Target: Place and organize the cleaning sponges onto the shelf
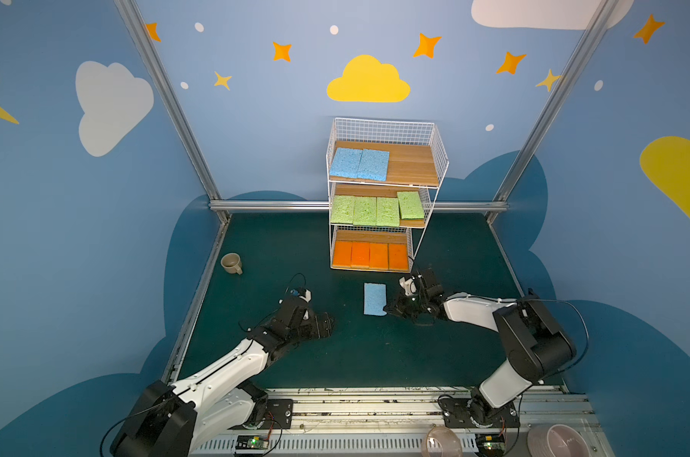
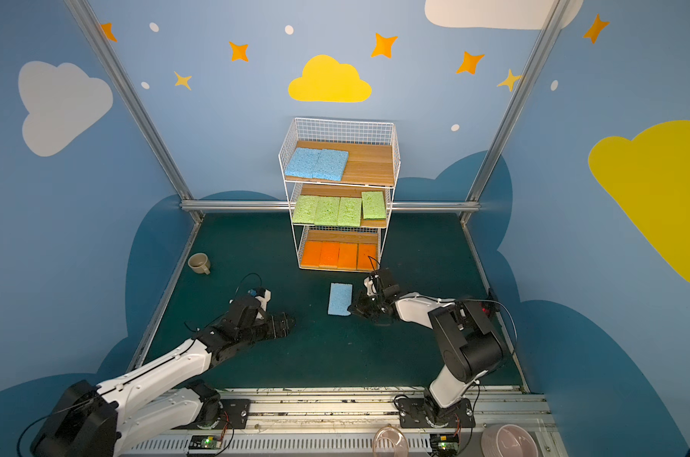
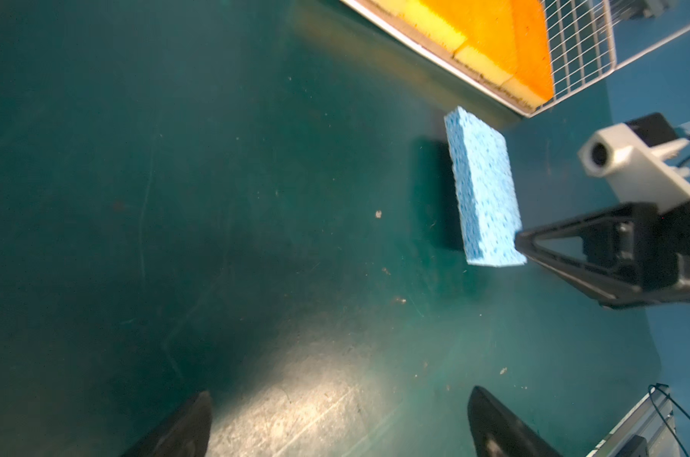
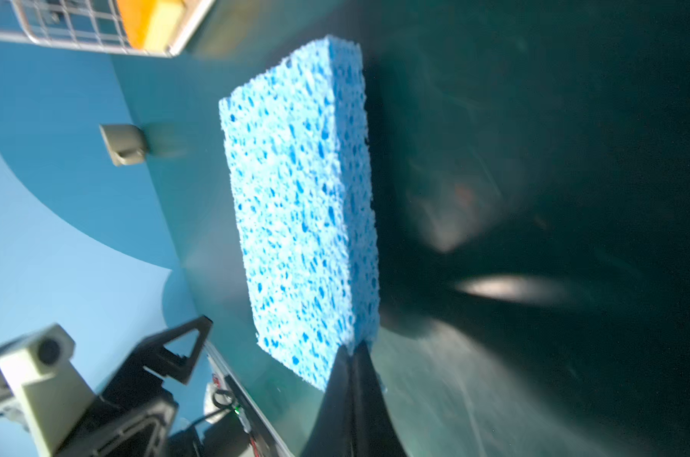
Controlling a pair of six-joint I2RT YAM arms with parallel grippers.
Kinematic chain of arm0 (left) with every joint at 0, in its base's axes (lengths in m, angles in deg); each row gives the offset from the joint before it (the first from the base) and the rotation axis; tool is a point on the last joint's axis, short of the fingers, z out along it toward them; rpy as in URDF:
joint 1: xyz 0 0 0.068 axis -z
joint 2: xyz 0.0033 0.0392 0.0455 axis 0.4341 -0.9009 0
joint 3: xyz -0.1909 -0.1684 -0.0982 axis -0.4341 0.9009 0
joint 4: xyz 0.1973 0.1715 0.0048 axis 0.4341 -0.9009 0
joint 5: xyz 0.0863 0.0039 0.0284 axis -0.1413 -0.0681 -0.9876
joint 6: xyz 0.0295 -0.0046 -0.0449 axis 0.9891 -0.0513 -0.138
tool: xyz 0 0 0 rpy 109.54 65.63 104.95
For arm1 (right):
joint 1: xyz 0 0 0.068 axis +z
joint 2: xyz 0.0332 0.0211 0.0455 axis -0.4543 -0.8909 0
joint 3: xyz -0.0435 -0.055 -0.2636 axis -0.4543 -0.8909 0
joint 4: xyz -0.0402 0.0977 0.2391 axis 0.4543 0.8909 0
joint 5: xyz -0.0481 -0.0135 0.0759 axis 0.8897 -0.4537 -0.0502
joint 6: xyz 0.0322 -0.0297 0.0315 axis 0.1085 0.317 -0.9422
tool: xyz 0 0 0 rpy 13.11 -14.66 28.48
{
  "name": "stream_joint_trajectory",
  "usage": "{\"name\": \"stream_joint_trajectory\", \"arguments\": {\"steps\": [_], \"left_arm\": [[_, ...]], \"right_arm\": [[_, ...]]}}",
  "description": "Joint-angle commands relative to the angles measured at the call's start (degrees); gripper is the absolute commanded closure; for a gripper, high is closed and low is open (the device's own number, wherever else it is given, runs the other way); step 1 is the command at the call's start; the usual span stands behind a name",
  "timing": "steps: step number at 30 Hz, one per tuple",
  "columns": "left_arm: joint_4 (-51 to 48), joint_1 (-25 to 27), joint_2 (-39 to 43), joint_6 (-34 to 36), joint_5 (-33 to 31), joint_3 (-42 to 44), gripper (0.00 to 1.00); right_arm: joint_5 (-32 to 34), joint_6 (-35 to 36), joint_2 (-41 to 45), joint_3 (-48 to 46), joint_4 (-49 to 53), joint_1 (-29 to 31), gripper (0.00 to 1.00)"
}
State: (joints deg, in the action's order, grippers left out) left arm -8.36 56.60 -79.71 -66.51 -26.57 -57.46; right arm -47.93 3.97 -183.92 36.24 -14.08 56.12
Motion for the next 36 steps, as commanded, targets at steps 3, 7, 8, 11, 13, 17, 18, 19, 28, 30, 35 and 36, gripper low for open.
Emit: {"name": "stream_joint_trajectory", "arguments": {"steps": [3,7,8,11,13,17,18,19,28,30,35,36], "left_arm": [[-1.5,-0.23,2.03,0.16,-1.22,0.09,0.0],[-2.3,-0.53,2.86,0.74,-1.52,-0.25,0.0],[-2.24,-0.84,3.08,0.67,-1.41,-0.16,0.0],[-1.82,-2.71,3.69,0.34,0.02,0.71,0.0],[-1.51,-4.3,4.16,0.25,1.34,1.4,0.0],[-1.44,-5.03,5.66,0.57,1.19,2.56,0.0],[-1.44,-5.03,5.92,0.58,1.02,2.89,0.0],[-1.3,-5.01,6.1,0.71,0.82,3.17,0.0],[-2.12,-5.18,8.3,0.35,0.65,5.09,0.0],[-2.26,-5.14,9.19,0.38,0.47,5.7,0.0],[-2.36,-5.21,10.77,0.73,0.11,7.04,0.0],[-2.54,-5.26,10.86,0.81,-0.06,7.05,0.0]], "right_arm": [[-2.41,-2.49,-3.38,3.08,-5.07,1.9,0.79],[-2.59,3.09,-0.35,3.15,-1.78,1.94,0.67],[-2.87,5.6,0.54,3.71,0.39,2.01,0.65],[-2.45,17.97,3.06,8.1,12.53,2.49,0.61],[-1.04,27.21,3.9,12.12,22.39,3.41,0.6],[8.74,41.76,2.56,20.52,39.24,7.13,0.61],[13.23,43.97,1.7,22.52,42.26,8.57,0.62],[16.62,45.77,0.73,24.01,44.28,10.0,0.62],[30.2,58.82,-8.81,31.48,46.94,18.59,0.58],[31.78,59.5,-9.81,31.75,45.31,19.09,0.56],[35.55,61.7,-9.41,29.98,39.45,19.89,0.53],[36.34,62.3,-9.42,29.78,38.64,20.02,0.52]]}}
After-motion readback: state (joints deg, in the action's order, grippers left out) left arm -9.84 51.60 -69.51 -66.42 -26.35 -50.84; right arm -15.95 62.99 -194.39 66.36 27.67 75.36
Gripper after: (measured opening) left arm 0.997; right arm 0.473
